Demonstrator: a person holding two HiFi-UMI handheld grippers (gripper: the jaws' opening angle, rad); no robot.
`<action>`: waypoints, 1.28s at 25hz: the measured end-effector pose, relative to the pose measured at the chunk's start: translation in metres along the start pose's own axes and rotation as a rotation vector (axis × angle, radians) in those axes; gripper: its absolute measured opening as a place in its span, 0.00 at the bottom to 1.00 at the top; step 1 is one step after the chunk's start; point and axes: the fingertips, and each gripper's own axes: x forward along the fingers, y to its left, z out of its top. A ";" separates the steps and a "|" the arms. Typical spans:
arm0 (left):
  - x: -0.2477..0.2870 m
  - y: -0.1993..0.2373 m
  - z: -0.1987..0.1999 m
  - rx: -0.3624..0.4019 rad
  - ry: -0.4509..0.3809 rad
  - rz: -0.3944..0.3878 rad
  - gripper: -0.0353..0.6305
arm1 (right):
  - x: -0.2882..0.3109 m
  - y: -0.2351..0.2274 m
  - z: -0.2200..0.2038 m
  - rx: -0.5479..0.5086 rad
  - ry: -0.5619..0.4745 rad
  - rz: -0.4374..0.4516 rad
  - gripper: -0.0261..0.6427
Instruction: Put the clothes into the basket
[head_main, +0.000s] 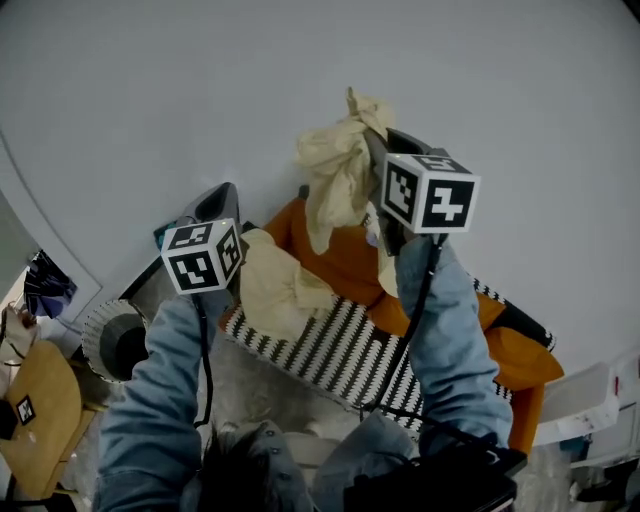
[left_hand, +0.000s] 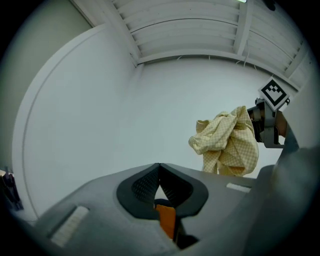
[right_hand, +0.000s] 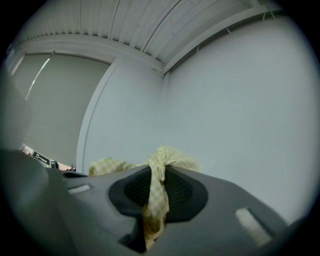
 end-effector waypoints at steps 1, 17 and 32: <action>-0.003 0.011 0.001 0.004 -0.001 0.013 0.06 | 0.007 0.009 0.004 -0.008 -0.006 0.010 0.12; -0.109 0.194 0.034 0.053 -0.054 0.324 0.06 | 0.090 0.200 0.073 -0.008 -0.140 0.332 0.12; -0.273 0.363 0.038 0.086 -0.031 0.615 0.06 | 0.142 0.462 0.087 -0.020 -0.106 0.661 0.12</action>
